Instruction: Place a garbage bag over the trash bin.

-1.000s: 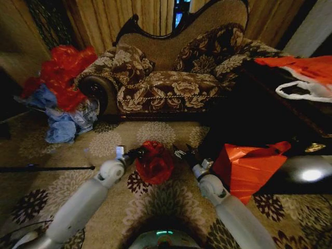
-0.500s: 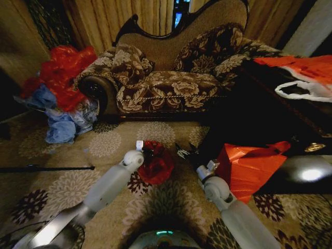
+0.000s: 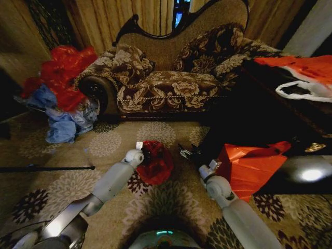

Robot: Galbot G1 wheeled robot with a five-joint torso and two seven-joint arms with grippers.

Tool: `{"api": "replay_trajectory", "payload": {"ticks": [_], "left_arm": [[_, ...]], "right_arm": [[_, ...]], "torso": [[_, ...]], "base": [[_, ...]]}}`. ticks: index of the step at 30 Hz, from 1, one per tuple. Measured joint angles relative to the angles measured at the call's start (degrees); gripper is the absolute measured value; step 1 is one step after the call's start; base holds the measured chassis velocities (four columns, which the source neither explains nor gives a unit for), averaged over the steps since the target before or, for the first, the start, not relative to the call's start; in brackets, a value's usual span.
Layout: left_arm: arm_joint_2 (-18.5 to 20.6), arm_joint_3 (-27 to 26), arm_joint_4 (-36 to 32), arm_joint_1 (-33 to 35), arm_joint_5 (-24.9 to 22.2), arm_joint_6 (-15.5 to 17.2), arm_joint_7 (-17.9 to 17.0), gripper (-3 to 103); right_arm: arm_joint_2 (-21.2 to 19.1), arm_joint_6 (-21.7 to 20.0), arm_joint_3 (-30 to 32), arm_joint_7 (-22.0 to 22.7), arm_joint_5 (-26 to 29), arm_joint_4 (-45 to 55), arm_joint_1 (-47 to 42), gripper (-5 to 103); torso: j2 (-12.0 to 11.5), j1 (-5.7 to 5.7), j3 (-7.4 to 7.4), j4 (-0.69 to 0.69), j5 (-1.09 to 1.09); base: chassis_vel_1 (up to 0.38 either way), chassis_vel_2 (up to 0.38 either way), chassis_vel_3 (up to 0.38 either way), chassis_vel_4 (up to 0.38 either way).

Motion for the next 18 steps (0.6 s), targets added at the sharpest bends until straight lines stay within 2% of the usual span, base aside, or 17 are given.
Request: {"api": "replay_trajectory", "payload": {"ticks": [4, 9, 18], "left_arm": [[-1.2, 0.0, 0.3, -0.7, 0.5, -0.5, 0.4, 0], [-4.4, 1.0, 0.1, 0.0, 0.7, -0.6, 1.0, 0], [-7.3, 1.5, 2.4, 1.4, 1.7, -0.4, 0.8, 0]], "right_arm": [[0.1, 0.1, -0.5, -0.1, -0.1, 0.0, 0.0, 100], [-0.2, 0.3, -1.1, -0.3, -0.4, 0.0, -0.2, 100], [-0.7, 0.8, -0.6, -0.7, -0.5, 0.2, -1.0, 100]], "torso": [[0.0, 0.0, 0.0, 0.01, 0.0], [0.0, 0.0, -0.01, -0.01, 0.0], [0.0, 0.0, -0.01, -0.01, 0.0]], "base": [[0.0, 0.0, 0.0, 0.0], [0.0, 0.0, 0.0, 0.0], [0.0, 0.0, 0.0, 0.0]]}}
